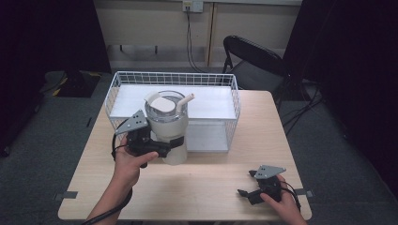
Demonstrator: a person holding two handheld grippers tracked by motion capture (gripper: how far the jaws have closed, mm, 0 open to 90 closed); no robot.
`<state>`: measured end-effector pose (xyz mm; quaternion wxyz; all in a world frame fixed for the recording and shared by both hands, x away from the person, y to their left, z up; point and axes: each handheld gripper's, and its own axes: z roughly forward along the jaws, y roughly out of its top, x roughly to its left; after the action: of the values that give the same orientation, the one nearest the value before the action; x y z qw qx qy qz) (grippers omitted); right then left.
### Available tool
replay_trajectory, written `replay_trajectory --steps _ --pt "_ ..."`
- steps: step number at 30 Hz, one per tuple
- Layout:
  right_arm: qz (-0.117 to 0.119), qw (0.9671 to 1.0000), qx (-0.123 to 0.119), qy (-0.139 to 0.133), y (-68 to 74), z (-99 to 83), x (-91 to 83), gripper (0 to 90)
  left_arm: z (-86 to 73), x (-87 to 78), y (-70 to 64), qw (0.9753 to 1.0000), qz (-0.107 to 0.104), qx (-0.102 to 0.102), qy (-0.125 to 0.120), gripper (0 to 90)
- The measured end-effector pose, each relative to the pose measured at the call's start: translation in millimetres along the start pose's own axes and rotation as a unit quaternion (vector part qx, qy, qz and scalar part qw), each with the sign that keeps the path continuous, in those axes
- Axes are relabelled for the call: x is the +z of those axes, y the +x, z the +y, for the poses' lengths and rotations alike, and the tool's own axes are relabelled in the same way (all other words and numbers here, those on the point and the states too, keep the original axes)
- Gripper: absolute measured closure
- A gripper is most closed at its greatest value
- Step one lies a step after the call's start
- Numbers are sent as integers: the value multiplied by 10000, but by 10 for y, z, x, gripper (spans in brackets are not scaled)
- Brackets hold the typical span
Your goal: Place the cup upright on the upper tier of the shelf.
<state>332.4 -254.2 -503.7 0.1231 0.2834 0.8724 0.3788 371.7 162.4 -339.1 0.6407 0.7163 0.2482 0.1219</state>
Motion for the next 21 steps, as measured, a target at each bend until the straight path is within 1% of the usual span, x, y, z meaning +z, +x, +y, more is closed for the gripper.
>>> replay_trajectory --steps 5,10,11,15,21 --pt "0 10000 0 -1 0 0 0 113 103 -5 -7 10000 17 40 36 100" --pt "-1 10000 5 2 1 0 0 113 180 -16 0 10000 1 -13 68 100" --pt "-1 10000 0 -1 0 0 0 113 190 -19 -2 10000 -7 -59 35 100" --pt "1 10000 3 1 1 0 0 113 257 -55 12 10000 20 -13 18 100" --pt "-1 10000 0 0 0 0 0 113 354 -89 22 10000 53 -26 -13 100"
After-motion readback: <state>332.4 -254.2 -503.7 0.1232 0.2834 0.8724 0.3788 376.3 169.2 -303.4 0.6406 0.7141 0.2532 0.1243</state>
